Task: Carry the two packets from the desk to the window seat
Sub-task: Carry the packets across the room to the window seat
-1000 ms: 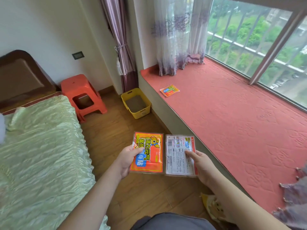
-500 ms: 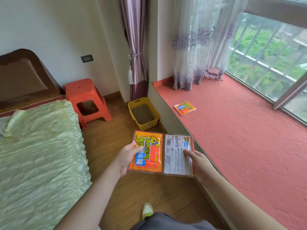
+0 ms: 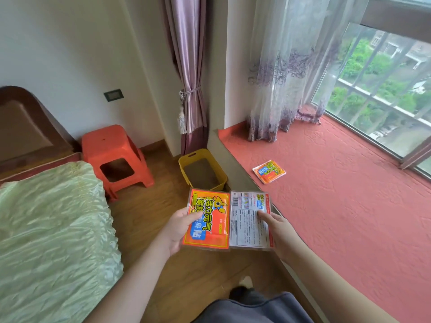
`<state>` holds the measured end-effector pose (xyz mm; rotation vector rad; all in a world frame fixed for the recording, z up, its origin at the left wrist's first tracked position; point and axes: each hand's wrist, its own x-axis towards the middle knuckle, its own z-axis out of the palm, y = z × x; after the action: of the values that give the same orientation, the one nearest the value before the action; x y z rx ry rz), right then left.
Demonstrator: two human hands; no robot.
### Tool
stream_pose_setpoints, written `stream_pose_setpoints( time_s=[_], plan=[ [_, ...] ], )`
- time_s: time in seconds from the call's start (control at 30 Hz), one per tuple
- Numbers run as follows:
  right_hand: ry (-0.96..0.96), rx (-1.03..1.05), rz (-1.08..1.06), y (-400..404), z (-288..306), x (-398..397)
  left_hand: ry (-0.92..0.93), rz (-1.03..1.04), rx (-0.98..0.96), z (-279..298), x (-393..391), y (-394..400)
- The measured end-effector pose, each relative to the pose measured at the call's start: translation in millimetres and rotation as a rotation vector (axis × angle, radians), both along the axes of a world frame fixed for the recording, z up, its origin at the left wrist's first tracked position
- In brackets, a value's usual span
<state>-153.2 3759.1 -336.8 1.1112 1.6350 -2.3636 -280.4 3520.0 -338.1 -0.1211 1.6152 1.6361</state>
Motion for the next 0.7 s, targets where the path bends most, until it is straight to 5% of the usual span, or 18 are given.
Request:
stream_pose_setpoints(
  time_s=[0.7],
  plan=[
    [-0.004,-0.077,-0.115,150.0,-21.2,-169.1,-0.044,-0.062,-0.038,-5.7,-193.0,163.2]
  ],
)
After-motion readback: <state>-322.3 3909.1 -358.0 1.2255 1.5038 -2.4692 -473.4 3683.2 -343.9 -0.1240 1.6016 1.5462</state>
